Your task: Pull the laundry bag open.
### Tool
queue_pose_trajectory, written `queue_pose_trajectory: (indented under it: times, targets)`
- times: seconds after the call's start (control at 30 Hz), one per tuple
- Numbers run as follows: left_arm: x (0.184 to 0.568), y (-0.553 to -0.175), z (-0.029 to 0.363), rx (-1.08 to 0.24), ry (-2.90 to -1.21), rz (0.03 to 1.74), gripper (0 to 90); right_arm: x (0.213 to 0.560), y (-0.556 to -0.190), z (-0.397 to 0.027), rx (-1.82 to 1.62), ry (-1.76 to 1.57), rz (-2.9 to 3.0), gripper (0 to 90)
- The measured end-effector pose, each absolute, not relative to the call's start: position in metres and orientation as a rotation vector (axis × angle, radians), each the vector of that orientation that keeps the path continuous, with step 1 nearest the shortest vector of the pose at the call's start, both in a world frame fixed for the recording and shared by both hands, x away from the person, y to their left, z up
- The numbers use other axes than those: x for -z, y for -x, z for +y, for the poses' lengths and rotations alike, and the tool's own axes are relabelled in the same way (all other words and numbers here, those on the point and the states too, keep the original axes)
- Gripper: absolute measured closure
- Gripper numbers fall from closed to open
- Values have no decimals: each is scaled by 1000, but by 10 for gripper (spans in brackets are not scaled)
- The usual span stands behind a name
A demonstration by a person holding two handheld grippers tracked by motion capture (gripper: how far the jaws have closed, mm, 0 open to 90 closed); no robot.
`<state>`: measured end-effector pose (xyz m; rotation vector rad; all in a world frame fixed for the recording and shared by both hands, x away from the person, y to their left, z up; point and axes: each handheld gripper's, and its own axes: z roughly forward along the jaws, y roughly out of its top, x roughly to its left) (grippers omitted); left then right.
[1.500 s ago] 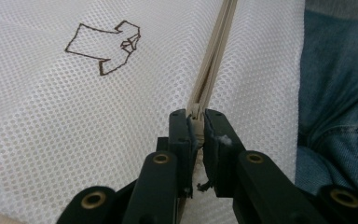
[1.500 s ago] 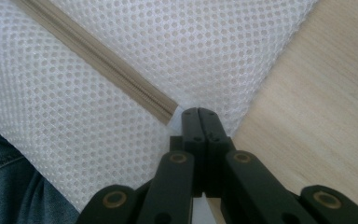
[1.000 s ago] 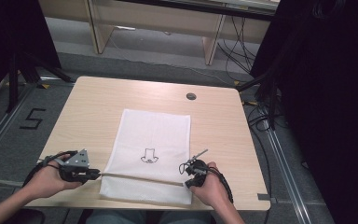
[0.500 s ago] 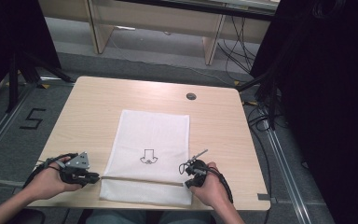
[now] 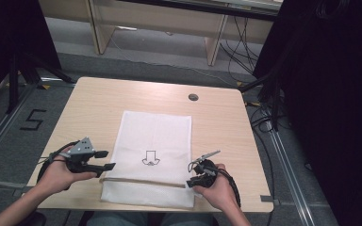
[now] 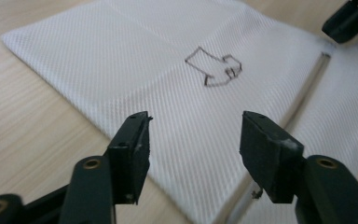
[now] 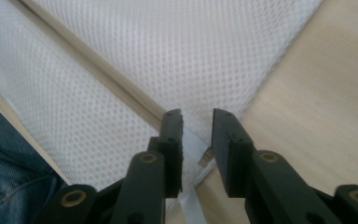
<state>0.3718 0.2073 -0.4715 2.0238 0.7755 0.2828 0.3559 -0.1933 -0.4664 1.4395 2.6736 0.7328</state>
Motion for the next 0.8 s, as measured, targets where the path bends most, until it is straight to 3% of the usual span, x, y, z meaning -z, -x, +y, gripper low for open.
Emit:
queue_pose_trajectory:
  times: [0.33, 0.8]
  targets:
    - [486, -383, 184, -282, -2018, 790, 359, 467, -360, -208, -760, -1389, 2588, 655]
    - [496, -385, 196, -313, -2036, 845, 364, 468, -368, -223, -787, -1428, 2485, 599]
